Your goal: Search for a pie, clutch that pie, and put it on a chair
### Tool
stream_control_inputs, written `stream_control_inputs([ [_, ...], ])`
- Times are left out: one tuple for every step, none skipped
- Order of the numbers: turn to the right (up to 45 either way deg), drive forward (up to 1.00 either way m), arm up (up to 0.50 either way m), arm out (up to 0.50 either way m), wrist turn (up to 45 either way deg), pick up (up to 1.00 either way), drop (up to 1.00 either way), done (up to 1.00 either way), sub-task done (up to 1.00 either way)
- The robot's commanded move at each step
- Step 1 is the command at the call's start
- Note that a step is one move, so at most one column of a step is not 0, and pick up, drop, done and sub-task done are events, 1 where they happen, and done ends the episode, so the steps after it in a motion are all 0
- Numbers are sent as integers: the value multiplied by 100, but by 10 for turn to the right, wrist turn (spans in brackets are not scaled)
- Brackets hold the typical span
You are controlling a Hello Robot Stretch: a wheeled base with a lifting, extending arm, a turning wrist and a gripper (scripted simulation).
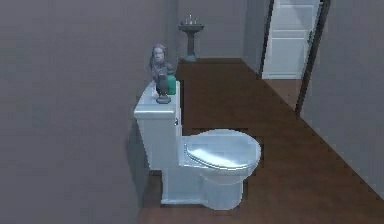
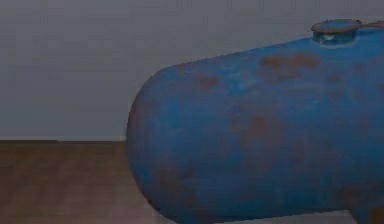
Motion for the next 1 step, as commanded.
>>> stream_control_inputs([
  [450,0,0,0,0,0,0,0,0],
])
